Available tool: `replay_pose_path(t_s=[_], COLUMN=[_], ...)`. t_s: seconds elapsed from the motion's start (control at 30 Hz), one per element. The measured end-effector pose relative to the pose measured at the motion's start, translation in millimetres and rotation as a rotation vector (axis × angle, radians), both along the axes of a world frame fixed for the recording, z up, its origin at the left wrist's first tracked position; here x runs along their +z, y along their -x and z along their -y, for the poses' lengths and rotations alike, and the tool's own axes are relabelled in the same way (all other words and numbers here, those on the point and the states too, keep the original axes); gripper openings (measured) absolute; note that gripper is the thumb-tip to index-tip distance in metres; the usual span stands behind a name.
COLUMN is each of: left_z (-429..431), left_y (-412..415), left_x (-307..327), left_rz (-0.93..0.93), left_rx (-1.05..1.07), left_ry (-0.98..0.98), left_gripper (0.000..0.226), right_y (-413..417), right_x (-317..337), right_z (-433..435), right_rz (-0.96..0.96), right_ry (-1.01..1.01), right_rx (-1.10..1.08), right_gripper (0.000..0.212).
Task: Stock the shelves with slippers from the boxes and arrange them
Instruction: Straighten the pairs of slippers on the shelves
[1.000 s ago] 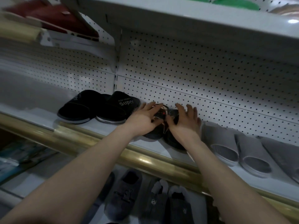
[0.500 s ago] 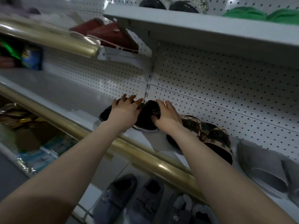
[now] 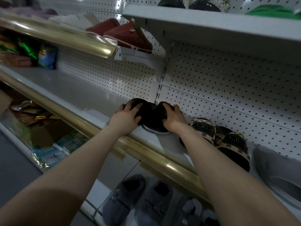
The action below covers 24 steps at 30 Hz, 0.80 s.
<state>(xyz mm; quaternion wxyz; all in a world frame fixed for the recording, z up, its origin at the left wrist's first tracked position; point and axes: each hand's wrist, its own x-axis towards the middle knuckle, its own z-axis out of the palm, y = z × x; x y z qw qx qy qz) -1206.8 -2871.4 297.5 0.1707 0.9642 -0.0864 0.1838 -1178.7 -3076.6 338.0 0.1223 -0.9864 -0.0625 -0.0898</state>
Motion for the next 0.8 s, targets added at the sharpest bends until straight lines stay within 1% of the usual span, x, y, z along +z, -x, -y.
replay_pose_path(t_s=[0.17,0.27,0.37,0.43,0.53,0.57,0.8], left_z=[-3.1,-5.5,-6.8,-8.4,-5.1,-2.1,17.1], left_y=[-5.8,-8.7,-11.8,-14.6,-17.5,-18.0,-25.5], left_x=[-1.8,0.8,5.3,7.2,6.3,5.7,2.4], left_rz=[0.034,0.037,0.069,0.046,-0.039,-0.051,-0.076], left_rx=[-0.012,0.033,0.109,0.134,0.085,0.068,0.051], left_ry=[0.043,0.058,0.007,0.002,0.107,0.114,0.074], left_gripper=[0.064,0.072,0.072,0.073,0.072,0.072,0.069], right_y=[11.2,22.3,34.0,38.6,43.0,44.5,49.8], right_x=[-0.9,-1.2,-2.0,-2.3,-0.9,-0.4,-2.6], right_z=[0.3,-0.8,-2.0,-1.7,0.6,2.0,12.9], right_rz=[-0.002,0.004,0.03,0.045,0.051,0.054,0.078], right_ry=[0.001,-0.016,-0.038,-0.047,-0.024,-0.019,-0.023], right_rx=[0.03,0.054,0.085,0.097,0.106,0.108,0.113], right_gripper=[0.075,0.075,0.074,0.073,0.071,0.071,0.073])
